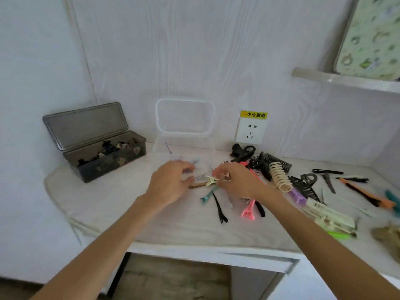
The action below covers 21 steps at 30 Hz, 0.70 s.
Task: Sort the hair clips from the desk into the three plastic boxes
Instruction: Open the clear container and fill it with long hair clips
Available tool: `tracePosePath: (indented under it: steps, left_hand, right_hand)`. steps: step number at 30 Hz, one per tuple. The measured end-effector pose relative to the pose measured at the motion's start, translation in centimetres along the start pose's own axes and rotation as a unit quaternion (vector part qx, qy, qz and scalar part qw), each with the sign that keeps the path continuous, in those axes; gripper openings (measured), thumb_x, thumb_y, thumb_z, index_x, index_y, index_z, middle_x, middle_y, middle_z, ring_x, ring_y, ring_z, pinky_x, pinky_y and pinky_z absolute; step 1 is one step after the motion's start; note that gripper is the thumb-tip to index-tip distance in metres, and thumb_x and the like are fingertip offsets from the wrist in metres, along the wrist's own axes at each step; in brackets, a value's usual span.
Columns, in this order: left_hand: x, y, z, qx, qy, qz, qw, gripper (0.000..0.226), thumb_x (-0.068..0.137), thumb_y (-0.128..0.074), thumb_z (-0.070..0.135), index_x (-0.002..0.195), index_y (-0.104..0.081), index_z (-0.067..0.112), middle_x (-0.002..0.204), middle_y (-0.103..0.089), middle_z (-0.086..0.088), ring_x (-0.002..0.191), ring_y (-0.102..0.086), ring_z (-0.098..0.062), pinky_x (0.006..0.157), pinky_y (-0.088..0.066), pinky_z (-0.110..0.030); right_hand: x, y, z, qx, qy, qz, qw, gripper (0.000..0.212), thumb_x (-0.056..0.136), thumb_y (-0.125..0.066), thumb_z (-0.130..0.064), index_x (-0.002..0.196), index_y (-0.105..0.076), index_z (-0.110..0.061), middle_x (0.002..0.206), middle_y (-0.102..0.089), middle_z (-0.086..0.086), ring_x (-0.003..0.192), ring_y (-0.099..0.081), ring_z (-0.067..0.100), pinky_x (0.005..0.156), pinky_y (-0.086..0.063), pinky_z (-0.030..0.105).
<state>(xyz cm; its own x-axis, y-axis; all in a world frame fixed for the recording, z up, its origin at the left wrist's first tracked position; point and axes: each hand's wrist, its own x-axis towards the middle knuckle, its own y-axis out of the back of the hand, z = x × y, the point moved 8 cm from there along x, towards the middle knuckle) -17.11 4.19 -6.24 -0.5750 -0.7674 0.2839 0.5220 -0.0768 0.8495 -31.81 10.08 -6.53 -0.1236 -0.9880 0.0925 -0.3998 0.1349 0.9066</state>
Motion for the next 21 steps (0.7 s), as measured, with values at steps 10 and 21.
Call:
tracePosePath:
  steps: [10,21]
  left_hand:
    - [-0.5,-2.4,-1.2,-0.005,-0.024,0.01,1.0,0.044,0.082,-0.052,0.06,0.11,-0.068,0.029,0.119,-0.061,0.006,0.114,-0.051,-0.017,0.092,-0.046,-0.034]
    - [-1.3,-0.6,-1.4,-0.148,-0.073,0.093,0.982,0.009,0.081,-0.068,0.033,0.09,-0.068,0.035,0.085,-0.063,0.024,0.081,-0.058,0.009,0.071,-0.039,-0.005]
  right_hand:
    - [-2.1,-0.2,-0.3,-0.085,0.046,0.163,0.982,0.021,0.088,-0.057,-0.025,0.104,-0.07,-0.021,0.097,-0.065,0.001,0.097,-0.053,0.018,0.081,-0.036,0.027]
    - [-2.1,1.9,0.5,0.213,0.043,0.243,0.945,0.019,0.095,-0.048,-0.028,0.108,-0.063,-0.024,0.095,-0.066,-0.011,0.094,-0.059,0.004,0.078,-0.042,0.017]
